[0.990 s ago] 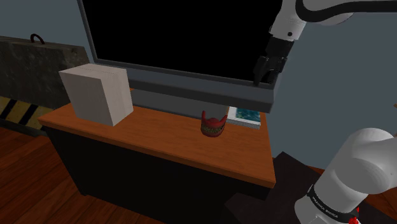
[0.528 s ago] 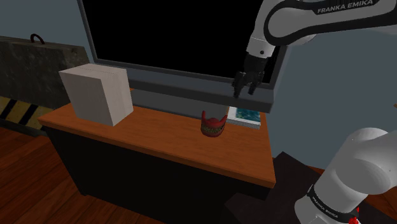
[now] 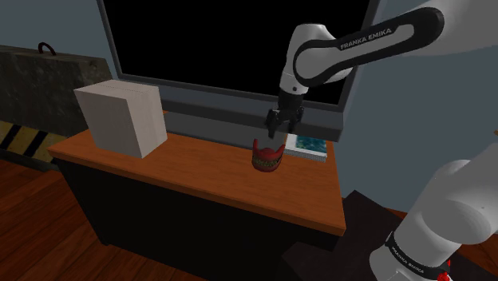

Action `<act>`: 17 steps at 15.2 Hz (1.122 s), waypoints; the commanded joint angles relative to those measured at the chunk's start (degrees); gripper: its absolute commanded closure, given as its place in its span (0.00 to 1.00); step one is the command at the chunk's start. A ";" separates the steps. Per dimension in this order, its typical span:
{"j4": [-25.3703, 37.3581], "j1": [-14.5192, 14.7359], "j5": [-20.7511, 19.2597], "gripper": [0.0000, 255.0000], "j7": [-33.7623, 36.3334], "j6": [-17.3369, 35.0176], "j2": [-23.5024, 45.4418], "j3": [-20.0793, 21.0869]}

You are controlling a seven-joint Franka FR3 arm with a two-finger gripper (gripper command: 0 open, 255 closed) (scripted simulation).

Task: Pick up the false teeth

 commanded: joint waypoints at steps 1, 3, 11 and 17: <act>1.32 0.37 -0.15 0.00 1.51 3.00 4.47 1.24; 2.87 0.56 -0.60 0.00 2.69 5.47 8.75 2.09; 3.75 0.99 -1.89 0.00 4.58 12.50 17.10 3.19; 2.95 1.00 -2.05 1.00 4.59 14.45 18.26 3.21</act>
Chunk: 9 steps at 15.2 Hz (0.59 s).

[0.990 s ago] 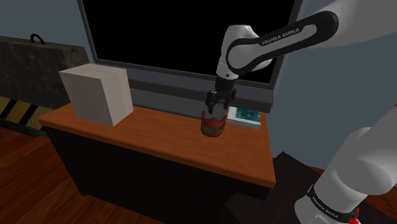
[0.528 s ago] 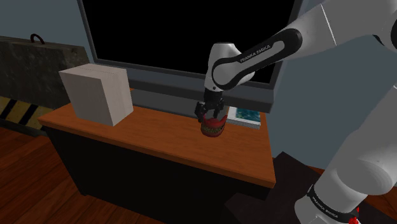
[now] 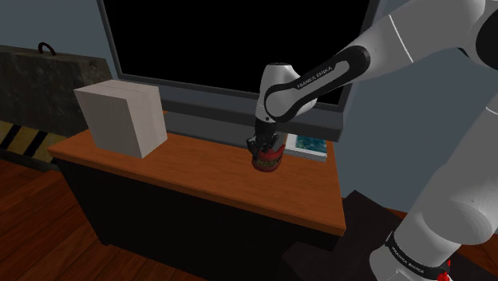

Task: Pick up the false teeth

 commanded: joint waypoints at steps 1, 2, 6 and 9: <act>-0.02 -0.01 -0.01 1.00 0.00 0.06 0.05 -0.01; -0.01 -0.01 -0.01 1.00 -0.01 0.05 0.04 -0.01; -0.02 -0.02 -0.01 1.00 -0.02 0.07 0.05 -0.02; 0.27 0.00 0.05 1.00 0.02 -0.63 -0.38 0.00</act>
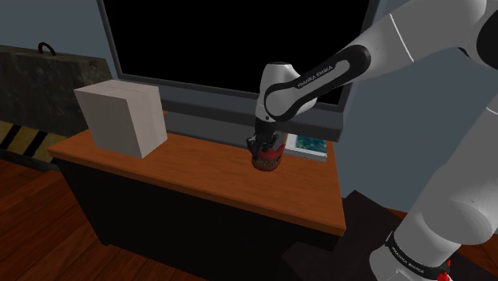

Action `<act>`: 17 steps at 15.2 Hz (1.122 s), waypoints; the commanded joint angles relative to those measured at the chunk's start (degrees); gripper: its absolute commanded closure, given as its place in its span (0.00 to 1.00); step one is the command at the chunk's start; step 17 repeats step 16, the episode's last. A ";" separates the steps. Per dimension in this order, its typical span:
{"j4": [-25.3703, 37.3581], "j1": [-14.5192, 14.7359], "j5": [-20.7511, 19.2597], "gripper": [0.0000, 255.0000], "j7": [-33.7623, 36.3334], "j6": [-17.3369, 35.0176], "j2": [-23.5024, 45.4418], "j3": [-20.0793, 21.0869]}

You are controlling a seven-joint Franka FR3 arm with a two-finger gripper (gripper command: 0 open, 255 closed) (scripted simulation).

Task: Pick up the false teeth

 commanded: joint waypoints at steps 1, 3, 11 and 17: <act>0.38 -0.01 0.09 1.00 -0.01 -1.11 -0.70 -0.02; 1.06 -0.04 0.21 1.00 -0.04 -2.67 -1.59 -0.06; 4.23 -0.11 0.55 1.00 -0.08 -8.91 -4.69 -0.24; 5.69 -0.14 0.62 1.00 -0.06 -11.36 -5.70 -0.33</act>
